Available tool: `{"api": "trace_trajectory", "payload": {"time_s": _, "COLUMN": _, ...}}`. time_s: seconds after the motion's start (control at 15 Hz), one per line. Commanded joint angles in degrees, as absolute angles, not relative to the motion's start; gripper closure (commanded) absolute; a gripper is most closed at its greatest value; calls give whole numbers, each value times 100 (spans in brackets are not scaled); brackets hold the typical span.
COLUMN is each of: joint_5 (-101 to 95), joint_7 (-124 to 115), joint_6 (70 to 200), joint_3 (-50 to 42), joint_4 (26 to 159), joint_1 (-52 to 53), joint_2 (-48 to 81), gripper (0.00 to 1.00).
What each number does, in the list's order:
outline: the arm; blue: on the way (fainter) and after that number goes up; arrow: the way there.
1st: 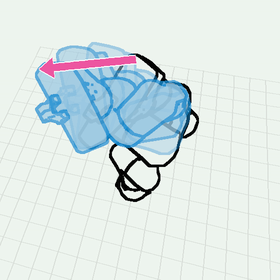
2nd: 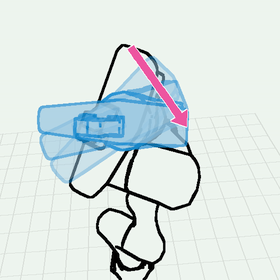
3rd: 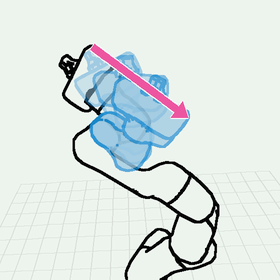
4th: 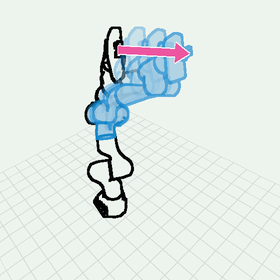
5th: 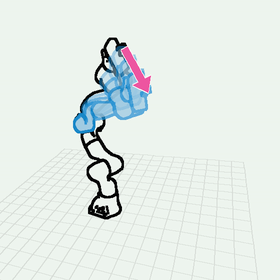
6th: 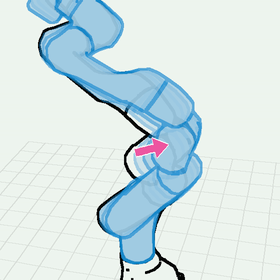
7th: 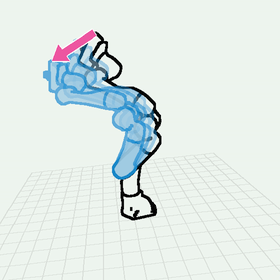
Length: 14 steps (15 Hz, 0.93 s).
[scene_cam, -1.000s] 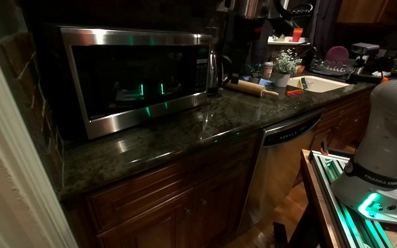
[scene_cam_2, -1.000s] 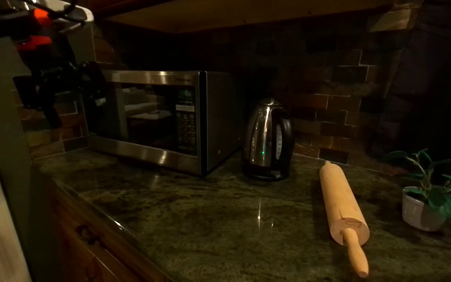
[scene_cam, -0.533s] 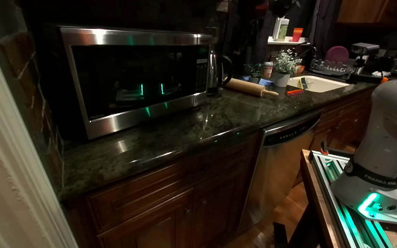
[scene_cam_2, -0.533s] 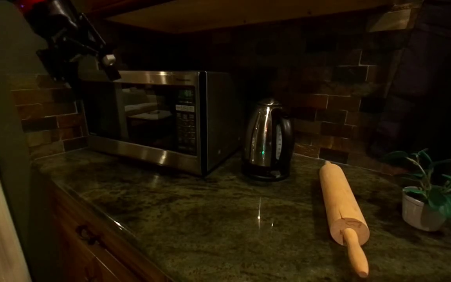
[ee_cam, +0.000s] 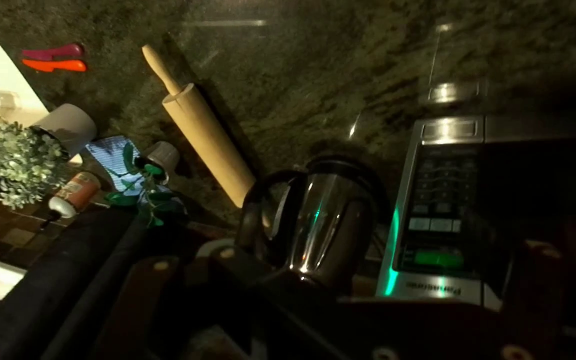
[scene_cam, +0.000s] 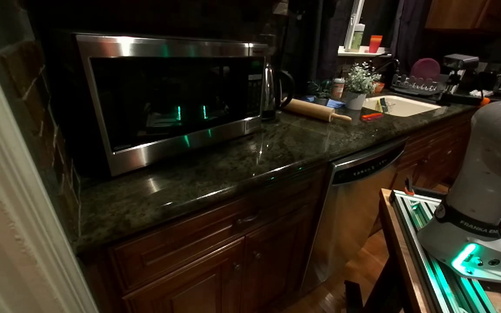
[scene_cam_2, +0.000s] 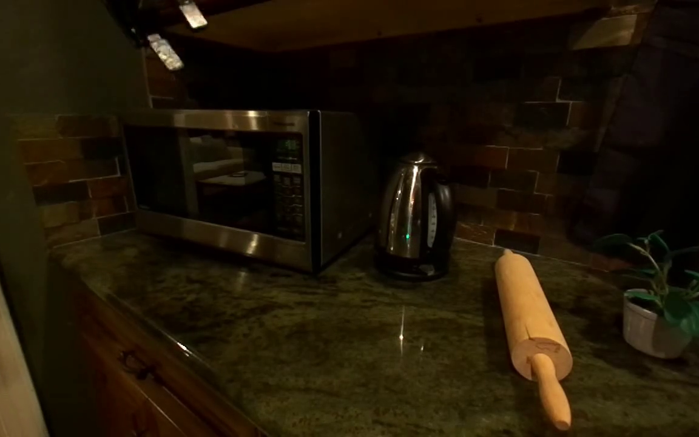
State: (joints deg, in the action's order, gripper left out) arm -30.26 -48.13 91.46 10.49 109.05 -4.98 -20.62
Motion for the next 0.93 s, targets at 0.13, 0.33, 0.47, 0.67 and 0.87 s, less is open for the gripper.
{"api": "trace_trajectory", "payload": {"time_s": 0.13, "joint_5": -3917, "joint_7": -6196, "joint_6": 8934, "joint_3": 1199, "joint_4": 10031, "joint_1": -544, "joint_2": -1697, "gripper": 0}}
{"api": "trace_trajectory", "payload": {"time_s": 0.33, "joint_5": -4666, "joint_7": -6852, "joint_6": 8892, "joint_3": 1275, "joint_4": 9699, "joint_1": -484, "joint_2": -1528, "gripper": 0}}
{"api": "trace_trajectory", "payload": {"time_s": 0.47, "joint_5": -4396, "joint_7": -6480, "joint_6": 9070, "joint_3": 1038, "joint_4": 9924, "joint_1": -301, "joint_2": -1689, "gripper": 0}}
{"api": "trace_trajectory", "payload": {"time_s": 0.67, "joint_5": -4391, "joint_7": -6473, "joint_6": 9074, "joint_3": 1007, "joint_4": 9924, "joint_1": -268, "joint_2": -1677, "gripper": 0}}
{"api": "trace_trajectory", "payload": {"time_s": 0.87, "joint_5": -4709, "joint_7": -6658, "joint_6": 9255, "joint_3": 1047, "joint_4": 9697, "joint_1": -296, "joint_2": -1584, "gripper": 0}}
